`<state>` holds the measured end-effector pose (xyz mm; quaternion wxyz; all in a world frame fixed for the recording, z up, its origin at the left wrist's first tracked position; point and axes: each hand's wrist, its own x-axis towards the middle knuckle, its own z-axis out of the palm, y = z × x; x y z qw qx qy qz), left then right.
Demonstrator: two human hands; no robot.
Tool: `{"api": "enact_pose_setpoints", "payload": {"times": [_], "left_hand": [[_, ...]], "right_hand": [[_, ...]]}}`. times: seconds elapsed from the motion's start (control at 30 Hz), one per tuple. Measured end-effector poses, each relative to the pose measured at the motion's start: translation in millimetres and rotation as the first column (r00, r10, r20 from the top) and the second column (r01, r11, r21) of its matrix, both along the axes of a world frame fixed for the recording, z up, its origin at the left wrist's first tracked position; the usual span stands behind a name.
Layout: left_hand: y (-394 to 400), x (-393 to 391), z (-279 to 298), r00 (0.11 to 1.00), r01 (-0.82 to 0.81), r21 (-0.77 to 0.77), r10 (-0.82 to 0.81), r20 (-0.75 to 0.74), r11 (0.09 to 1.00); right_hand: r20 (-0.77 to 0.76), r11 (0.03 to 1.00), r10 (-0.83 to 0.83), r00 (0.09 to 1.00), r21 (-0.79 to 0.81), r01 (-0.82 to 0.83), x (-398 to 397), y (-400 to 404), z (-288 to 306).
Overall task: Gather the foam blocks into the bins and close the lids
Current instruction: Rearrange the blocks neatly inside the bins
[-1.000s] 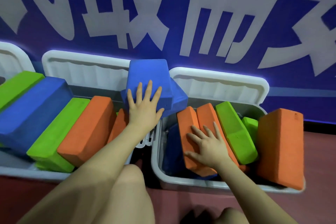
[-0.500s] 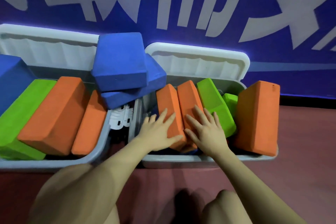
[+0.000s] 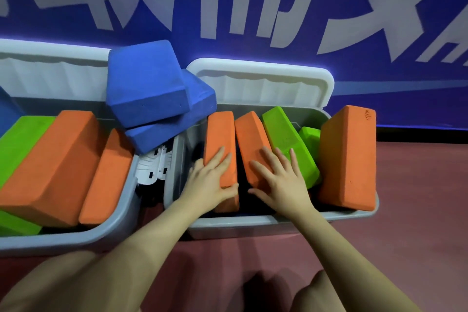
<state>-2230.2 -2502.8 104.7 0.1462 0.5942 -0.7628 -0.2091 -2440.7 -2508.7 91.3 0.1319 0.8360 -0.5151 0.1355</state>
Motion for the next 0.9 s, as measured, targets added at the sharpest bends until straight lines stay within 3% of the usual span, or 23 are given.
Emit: {"api": "enact_pose_setpoints", "payload": {"times": [0.1,0.23,0.37,0.5,0.73,0.9], "left_hand": [[0,6,-2,1.0,0.018,-0.081,-0.017,0.012,0.997],[2,3,-1,0.998,-0.008,-0.131,-0.001,-0.067,0.991],[9,-1,6,0.99,-0.021,-0.294,-0.021,-0.139,0.956],[13,-2,26,0.993,0.023,-0.443,-0.072,-0.095,0.896],[10,-5,84,0.994,0.056,-0.528,-0.097,-0.05,0.847],[1,-6,138,0.998,0.045,-0.652,-0.062,-0.003,0.757]], "right_hand": [[0.027,0.996,0.041,0.999,-0.074,-0.038,7,-5,-6],[0.183,0.994,-0.002,0.983,-0.108,0.023,14,0,-3],[0.403,0.99,-0.073,0.912,-0.081,0.115,22,8,8],[0.544,0.992,-0.003,0.839,-0.107,0.073,22,12,27],[0.576,0.975,0.091,0.813,-0.219,0.046,12,10,88],[0.564,0.946,0.129,0.816,-0.316,0.069,7,5,138]]}}
